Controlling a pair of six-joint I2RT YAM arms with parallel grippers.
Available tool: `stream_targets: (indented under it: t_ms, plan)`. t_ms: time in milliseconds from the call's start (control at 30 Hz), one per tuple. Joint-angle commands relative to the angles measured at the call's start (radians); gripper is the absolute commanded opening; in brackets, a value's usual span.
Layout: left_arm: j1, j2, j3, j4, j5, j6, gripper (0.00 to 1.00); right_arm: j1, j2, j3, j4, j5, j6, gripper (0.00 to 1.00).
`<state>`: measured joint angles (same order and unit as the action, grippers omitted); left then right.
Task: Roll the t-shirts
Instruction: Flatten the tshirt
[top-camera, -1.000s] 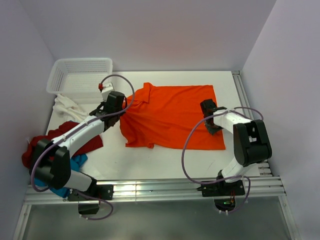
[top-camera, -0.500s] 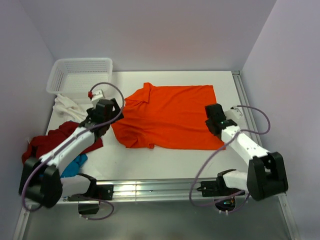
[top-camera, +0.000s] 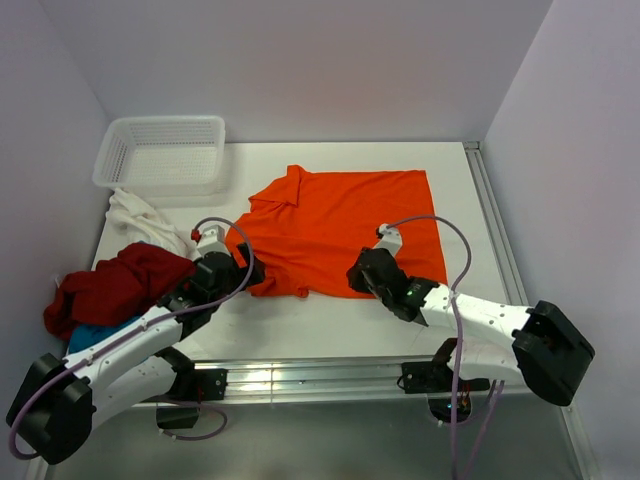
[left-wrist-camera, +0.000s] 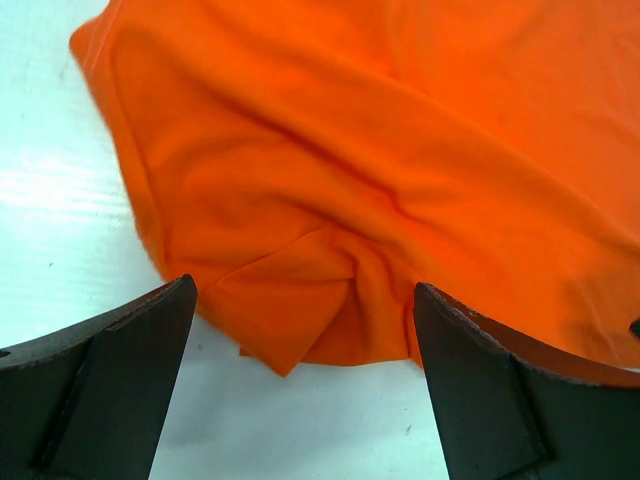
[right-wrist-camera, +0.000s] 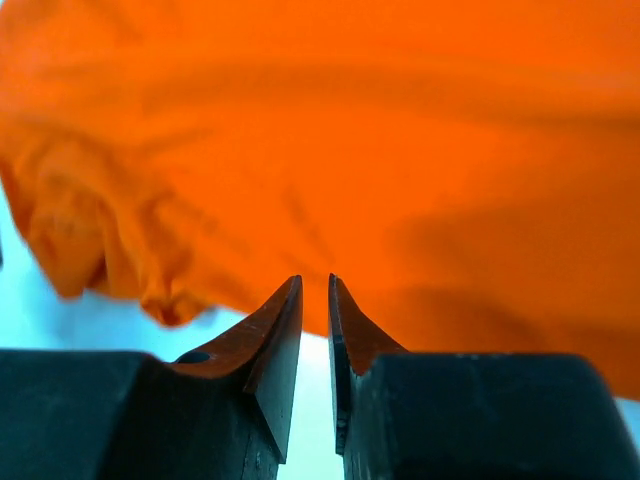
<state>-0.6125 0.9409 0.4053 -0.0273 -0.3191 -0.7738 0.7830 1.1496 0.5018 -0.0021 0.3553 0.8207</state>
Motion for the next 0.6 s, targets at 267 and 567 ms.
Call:
stream_targets:
  t_ms: [267,567]
  plan:
    - [-0.03,0.029,-0.071,0.093,-0.046,-0.14,0.96,0.206,0.146,0.096,0.192,-0.05,-0.011,0.54]
    - [-0.046,-0.082,-0.095,-0.023,-0.112,-0.231,0.95,0.288,0.311,0.152,0.315,-0.084,0.014,0.5]
